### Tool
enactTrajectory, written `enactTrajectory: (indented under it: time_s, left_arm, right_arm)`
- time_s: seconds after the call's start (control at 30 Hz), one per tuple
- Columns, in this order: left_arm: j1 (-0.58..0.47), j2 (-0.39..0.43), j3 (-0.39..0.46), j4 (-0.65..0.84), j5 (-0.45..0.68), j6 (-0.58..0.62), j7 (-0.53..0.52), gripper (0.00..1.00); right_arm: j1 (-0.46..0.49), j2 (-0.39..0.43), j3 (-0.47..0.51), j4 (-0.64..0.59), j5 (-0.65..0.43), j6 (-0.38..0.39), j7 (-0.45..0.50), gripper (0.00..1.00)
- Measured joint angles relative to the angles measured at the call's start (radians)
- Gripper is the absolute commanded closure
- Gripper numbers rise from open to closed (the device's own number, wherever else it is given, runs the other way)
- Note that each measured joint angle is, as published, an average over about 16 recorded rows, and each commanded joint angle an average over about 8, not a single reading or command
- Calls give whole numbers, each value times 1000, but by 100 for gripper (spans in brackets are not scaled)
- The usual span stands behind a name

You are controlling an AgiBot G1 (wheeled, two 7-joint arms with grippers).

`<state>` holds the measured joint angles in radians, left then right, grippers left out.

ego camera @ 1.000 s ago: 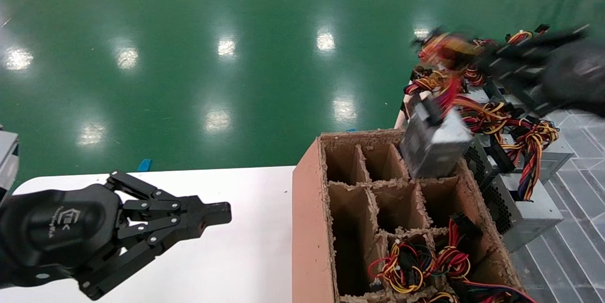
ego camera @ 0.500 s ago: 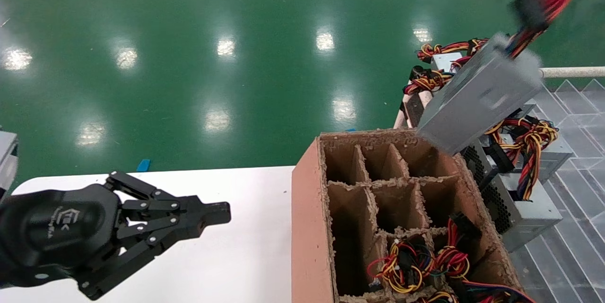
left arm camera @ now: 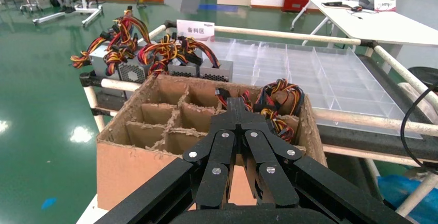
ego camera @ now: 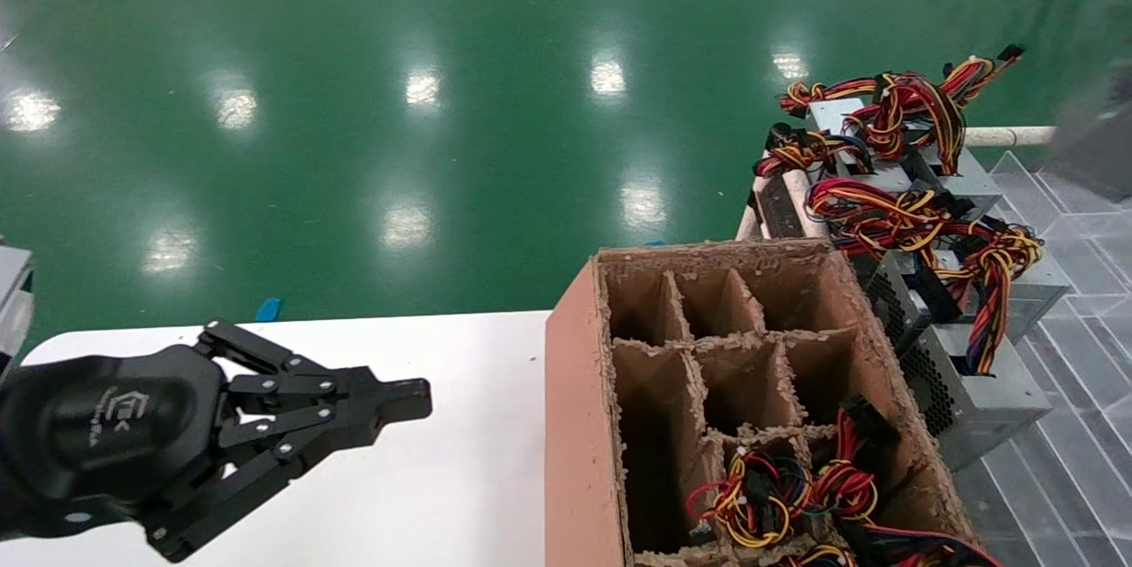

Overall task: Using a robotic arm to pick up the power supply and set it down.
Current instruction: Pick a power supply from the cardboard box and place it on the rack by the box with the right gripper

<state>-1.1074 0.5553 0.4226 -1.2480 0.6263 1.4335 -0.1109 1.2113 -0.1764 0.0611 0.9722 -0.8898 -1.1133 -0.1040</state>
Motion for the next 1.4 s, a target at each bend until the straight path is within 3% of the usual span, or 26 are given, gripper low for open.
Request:
enactTrajectory:
  time_s: [0.3, 0.6, 0.97, 1.4]
  left_arm:
    - [0, 0, 0, 0, 0, 0, 0, 100]
    - [0, 0, 0, 0, 0, 0, 0, 100]
    - [0, 0, 0, 0, 0, 0, 0, 100]
    - [0, 0, 0, 0, 0, 0, 0, 100]
  right_arm:
    - [-7, -3, -11, -187, -41, 4, -58, 100]
    - [33, -87, -64, -347, -96, -5, -129, 100]
    - [191, -217, -150, -511, -201, 4, -212, 100]
    - [394, -302, -220, -691, -308, 11, -308, 100]
